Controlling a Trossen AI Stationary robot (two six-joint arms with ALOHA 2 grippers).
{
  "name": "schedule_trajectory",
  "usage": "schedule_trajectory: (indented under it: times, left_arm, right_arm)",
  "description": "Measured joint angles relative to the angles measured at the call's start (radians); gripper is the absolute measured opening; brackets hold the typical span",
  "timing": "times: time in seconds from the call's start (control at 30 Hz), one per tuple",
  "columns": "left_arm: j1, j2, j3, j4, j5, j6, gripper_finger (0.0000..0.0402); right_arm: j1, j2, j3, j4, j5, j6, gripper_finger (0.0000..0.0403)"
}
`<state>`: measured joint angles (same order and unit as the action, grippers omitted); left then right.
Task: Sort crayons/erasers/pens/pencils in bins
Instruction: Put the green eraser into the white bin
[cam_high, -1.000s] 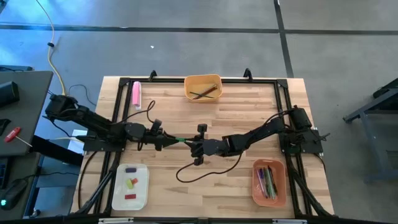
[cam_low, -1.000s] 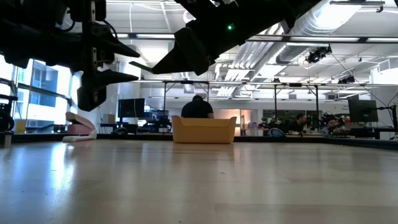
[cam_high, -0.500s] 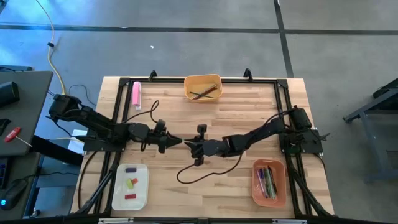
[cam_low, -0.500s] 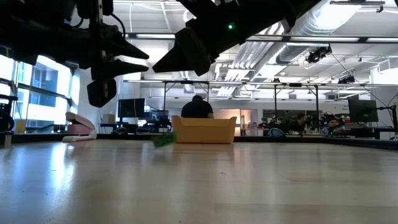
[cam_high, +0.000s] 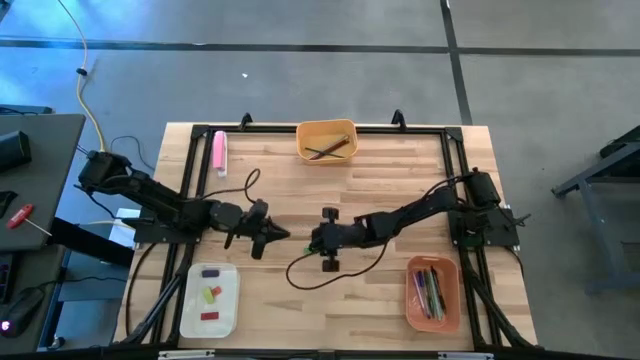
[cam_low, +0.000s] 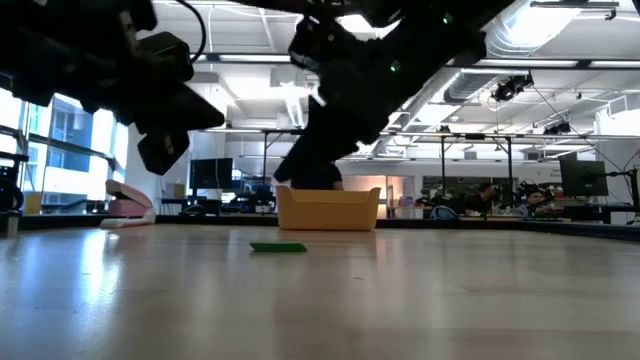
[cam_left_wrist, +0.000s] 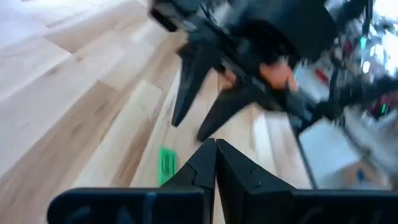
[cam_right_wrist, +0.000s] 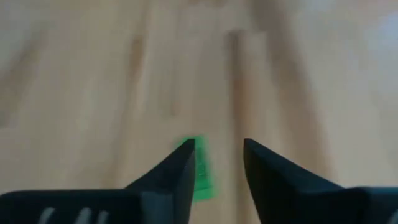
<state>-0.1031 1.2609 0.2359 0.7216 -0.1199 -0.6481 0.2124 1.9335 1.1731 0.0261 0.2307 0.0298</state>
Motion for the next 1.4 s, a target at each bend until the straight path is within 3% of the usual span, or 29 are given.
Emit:
schedule_trajectory:
  times: [0.1,0.27,0.43,0.77,0.9,1.2,1.4]
  left_arm:
    - [-0.034,0.0,0.0,-0.057,-0.008,0.063,0.0001]
    - [-0.099,0.014,0.0,-0.174,-0.078,0.117,0.0]
    - [-0.163,0.069,0.0,-0.174,-0.142,0.223,0.0001]
    - [-0.21,0.288,0.124,-0.179,-0.183,0.35,0.0036]
    - [-0.195,0.303,0.137,-0.179,-0.159,0.235,0.0054]
    - [-0.139,0.289,0.137,-0.194,0.015,-0.12,0.0087]
    - [-0.138,0.289,0.137,-0.194,-0.006,-0.373,0.011]
  right_arm:
    - [-0.017,0.008,-0.002,-0.036,-0.128,0.046,0.0148]
    - [-0.018,0.01,-0.004,-0.078,-0.145,0.035,0.0177]
    - [-0.029,0.037,-0.004,-0.083,-0.182,0.044,0.0181]
    - [-0.055,0.087,-0.002,-0.07,-0.192,0.068,0.018]
    - [-0.056,0.104,-0.003,-0.06,-0.226,0.063,0.0164]
    - [-0.057,0.135,0.0,-0.033,-0.224,0.041,0.0084]
    - [-0.048,0.137,-0.004,-0.005,-0.194,0.041,0.0041]
